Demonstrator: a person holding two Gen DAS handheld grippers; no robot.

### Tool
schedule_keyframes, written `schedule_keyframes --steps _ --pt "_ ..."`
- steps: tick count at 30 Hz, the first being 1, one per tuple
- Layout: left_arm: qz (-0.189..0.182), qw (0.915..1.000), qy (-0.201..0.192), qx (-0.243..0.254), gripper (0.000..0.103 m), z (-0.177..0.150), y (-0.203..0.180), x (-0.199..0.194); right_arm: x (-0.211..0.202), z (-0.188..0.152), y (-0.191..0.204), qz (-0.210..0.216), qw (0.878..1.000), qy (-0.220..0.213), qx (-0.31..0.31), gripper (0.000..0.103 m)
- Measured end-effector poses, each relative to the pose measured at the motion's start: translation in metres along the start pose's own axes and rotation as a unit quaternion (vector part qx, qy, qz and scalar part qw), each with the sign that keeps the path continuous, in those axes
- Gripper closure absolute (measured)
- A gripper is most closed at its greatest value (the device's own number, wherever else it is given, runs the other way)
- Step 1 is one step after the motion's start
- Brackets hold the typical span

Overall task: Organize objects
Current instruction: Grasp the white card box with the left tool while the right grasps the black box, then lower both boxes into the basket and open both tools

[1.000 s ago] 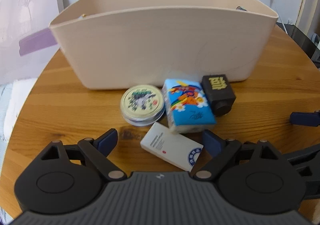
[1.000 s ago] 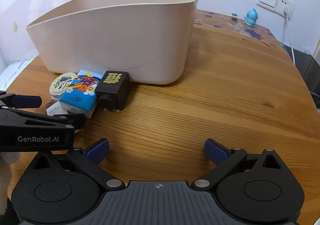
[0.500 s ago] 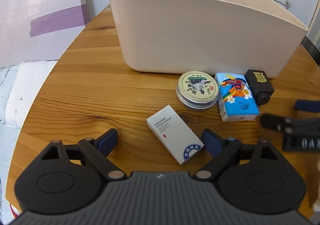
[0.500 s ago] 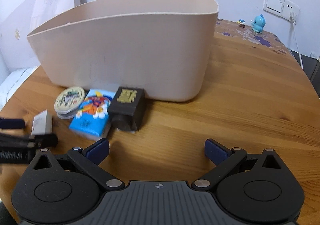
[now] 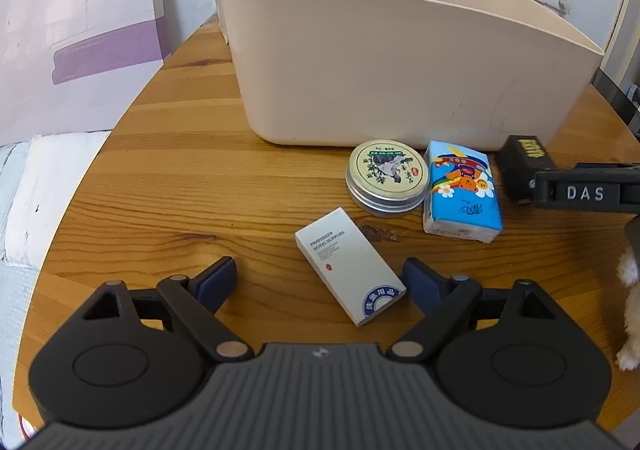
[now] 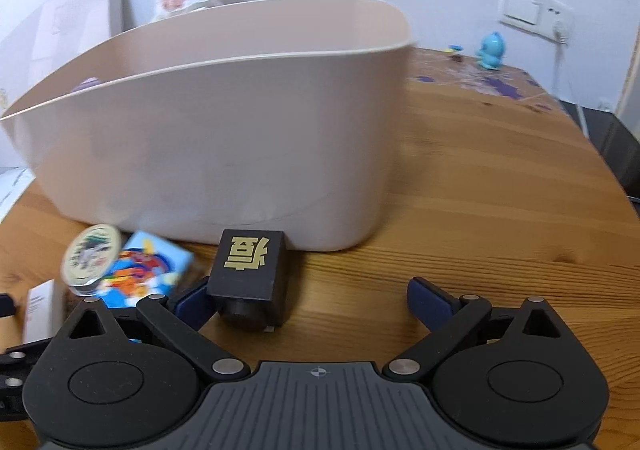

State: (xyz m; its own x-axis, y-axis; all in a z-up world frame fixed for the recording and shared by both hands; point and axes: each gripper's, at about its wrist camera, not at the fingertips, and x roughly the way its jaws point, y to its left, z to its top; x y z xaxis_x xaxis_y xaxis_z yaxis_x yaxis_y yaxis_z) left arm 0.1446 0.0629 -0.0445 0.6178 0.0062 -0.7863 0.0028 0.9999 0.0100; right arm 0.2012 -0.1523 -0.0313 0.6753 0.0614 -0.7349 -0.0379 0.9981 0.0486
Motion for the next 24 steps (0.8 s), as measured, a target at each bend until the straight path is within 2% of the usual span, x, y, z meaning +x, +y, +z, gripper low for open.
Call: schedule_keyframes --steps 5,8,11,12,13,14,16,24 --pt "0.003 0.9999 0.011 -0.009 0.023 0.000 0.001 -0.004 -0.001 -0.001 -0.007 0.014 1.000 0.002 0.006 0.003" --pt "0.001 0.9999 0.012 -0.007 0.035 0.001 -0.001 -0.006 -0.002 -0.003 0.002 0.016 1.000 0.001 -0.014 0.007" --pt "-0.006 0.9999 0.010 0.001 0.049 0.001 -0.004 -0.009 -0.002 -0.005 0.013 0.007 0.999 -0.006 -0.034 0.022" --pt "-0.008 0.9999 0.009 0.002 0.058 0.001 -0.004 -0.009 -0.004 -0.006 0.016 0.008 0.999 -0.011 -0.038 0.031" --pt "-0.011 0.9999 0.008 0.003 0.063 0.001 -0.004 -0.010 -0.005 -0.006 0.017 0.009 0.999 -0.014 -0.039 0.043" --pt "-0.011 0.9999 0.008 0.001 0.070 0.002 -0.004 -0.011 -0.007 -0.006 0.019 0.008 0.999 -0.016 -0.040 0.050" --pt "-0.014 0.9999 0.009 -0.004 0.070 0.003 -0.002 -0.010 -0.009 -0.005 0.020 0.010 0.999 -0.017 -0.040 0.073" --pt "-0.017 0.9996 0.000 -0.021 0.071 0.003 0.006 -0.020 -0.028 -0.012 0.010 0.030 0.999 -0.009 -0.029 0.074"
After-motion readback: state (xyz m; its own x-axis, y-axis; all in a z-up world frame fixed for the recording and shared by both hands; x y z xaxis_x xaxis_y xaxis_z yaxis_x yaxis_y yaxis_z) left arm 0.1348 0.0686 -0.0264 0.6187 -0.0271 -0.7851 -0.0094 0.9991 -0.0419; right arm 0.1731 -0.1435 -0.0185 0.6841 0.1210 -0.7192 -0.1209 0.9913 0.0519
